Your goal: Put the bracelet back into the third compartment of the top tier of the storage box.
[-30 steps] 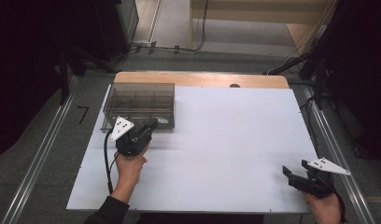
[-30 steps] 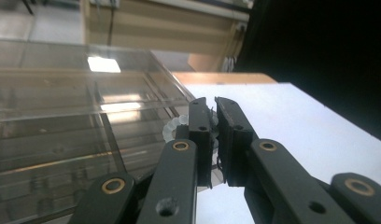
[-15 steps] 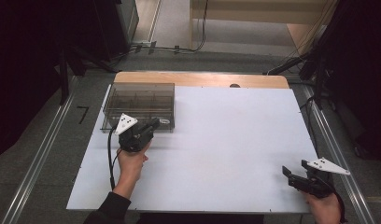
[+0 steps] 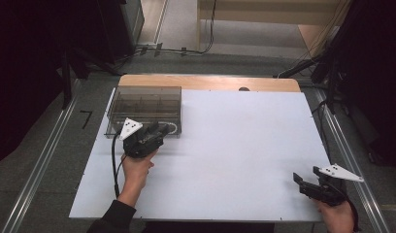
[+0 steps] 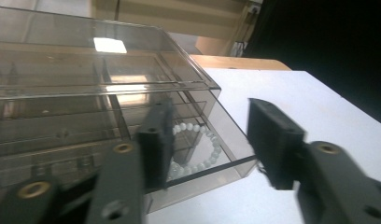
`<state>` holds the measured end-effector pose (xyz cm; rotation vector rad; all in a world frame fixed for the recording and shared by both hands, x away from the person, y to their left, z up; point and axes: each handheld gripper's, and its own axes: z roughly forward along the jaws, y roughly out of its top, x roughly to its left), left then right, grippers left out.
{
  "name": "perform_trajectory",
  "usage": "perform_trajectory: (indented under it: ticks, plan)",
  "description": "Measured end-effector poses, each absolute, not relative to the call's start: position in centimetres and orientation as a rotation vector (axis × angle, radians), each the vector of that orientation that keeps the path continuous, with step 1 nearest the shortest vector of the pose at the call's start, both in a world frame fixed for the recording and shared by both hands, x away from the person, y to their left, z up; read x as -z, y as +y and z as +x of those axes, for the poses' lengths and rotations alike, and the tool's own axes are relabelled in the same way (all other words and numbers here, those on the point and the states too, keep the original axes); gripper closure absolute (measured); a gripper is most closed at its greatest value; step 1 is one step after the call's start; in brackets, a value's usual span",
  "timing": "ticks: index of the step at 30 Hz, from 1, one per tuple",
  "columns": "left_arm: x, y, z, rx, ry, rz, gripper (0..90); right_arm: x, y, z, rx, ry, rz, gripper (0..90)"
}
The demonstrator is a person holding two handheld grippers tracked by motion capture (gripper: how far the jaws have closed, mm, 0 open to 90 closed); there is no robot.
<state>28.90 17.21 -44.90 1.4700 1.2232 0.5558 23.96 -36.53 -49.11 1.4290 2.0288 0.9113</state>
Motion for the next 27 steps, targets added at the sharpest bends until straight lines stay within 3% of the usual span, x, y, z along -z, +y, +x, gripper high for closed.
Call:
perform_trajectory:
  ticks: [10, 19, 27]
  plan:
    - [44.4, 16.7, 28.2, -0.635, 1.271, 1.489, 25.7, 49.1, -36.4, 24.0, -0.908, 2.031, 1.429, 20.2]
    - [44.1, 16.6, 27.6, -0.677, 1.294, 1.496, 16.5, 49.1, -36.4, 23.9, -0.907, 2.03, 1.429, 20.2]
    - [44.2, 16.8, 27.2, -0.697, 1.315, 1.496, 14.5, 49.1, -36.4, 23.9, -0.908, 2.027, 1.433, 20.2]
